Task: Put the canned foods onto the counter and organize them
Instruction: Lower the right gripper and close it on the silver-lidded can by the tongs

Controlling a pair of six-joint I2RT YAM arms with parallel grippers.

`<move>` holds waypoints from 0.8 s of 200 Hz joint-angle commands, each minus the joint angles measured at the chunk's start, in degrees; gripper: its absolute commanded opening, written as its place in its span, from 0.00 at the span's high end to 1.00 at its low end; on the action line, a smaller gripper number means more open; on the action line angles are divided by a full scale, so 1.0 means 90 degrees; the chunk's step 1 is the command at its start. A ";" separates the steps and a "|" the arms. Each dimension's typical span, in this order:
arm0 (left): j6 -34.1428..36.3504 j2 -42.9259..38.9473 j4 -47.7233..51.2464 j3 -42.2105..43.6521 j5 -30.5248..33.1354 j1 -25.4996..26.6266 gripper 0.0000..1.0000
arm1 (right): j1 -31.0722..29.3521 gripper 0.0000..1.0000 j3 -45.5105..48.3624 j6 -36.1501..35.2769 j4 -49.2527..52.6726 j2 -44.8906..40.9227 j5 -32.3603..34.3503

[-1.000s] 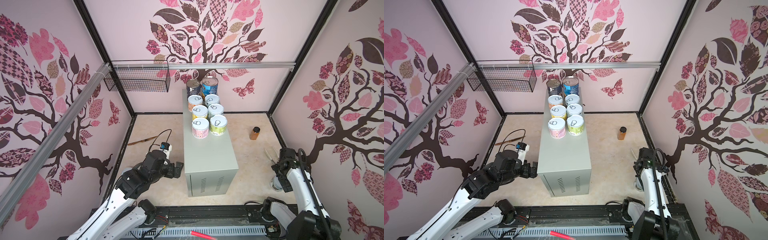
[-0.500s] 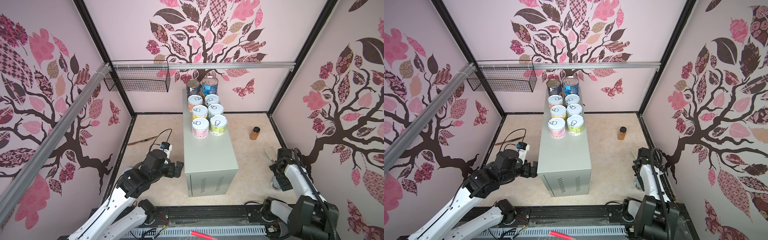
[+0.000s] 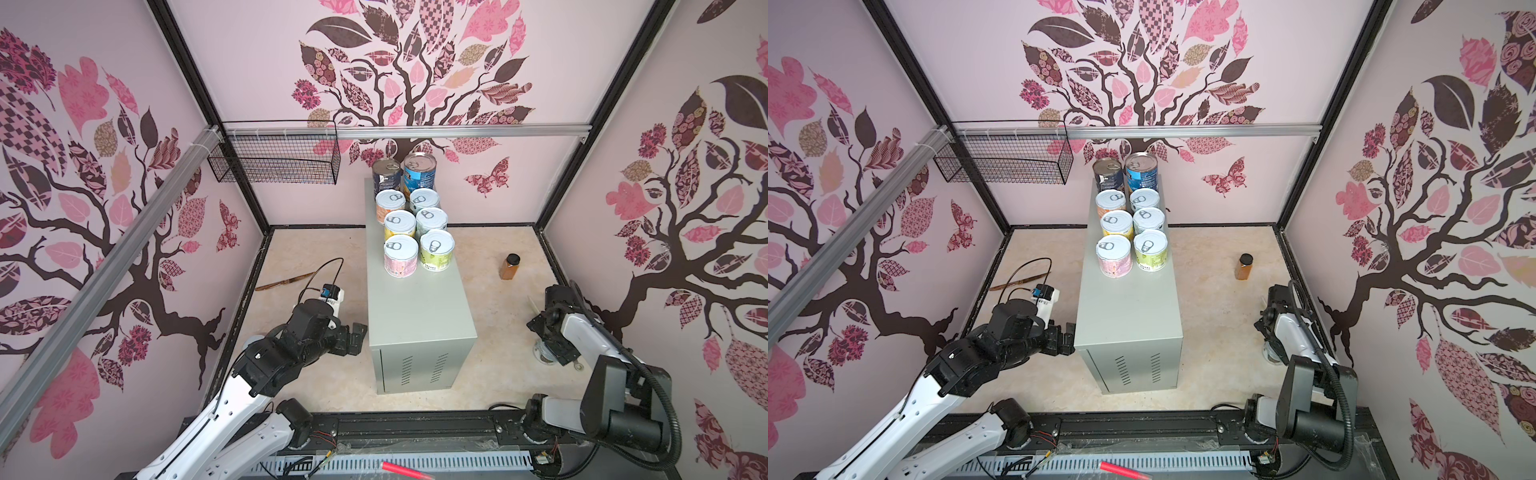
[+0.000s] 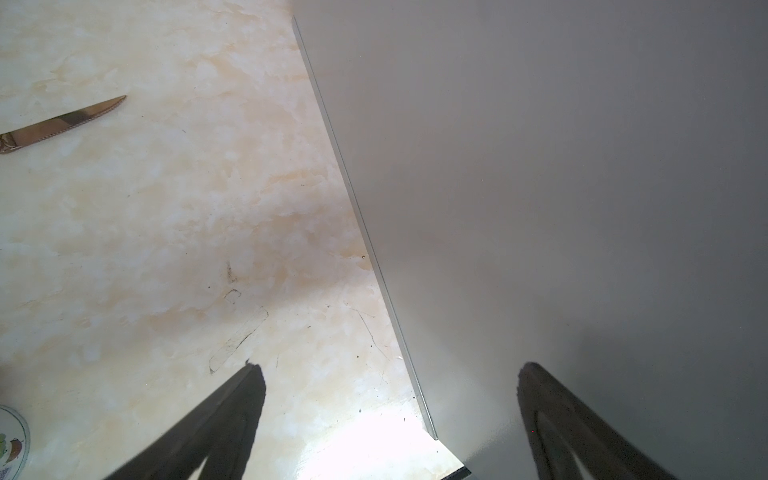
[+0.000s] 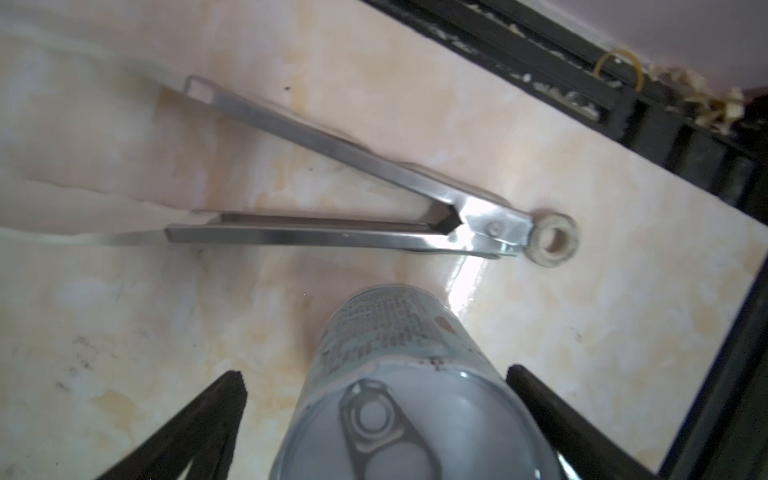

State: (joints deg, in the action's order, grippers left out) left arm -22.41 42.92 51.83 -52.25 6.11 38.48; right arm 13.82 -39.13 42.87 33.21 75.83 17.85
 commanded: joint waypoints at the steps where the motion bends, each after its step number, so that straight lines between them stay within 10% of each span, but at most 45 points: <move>1: 0.0088 -0.0109 -0.0159 0.0180 -0.0022 -0.0042 0.02 | -0.0157 0.00 -0.0296 -0.0502 -0.0429 0.0547 -0.0121; 160: 0.0086 -0.0247 -0.0177 0.0209 0.0095 -0.0036 0.02 | -0.0433 0.01 -0.0128 -0.1473 -0.1575 0.1273 -0.0125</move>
State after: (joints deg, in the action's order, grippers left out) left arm -22.31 41.47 51.53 -51.68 6.59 38.48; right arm 10.35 -42.59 30.09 21.50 87.74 15.97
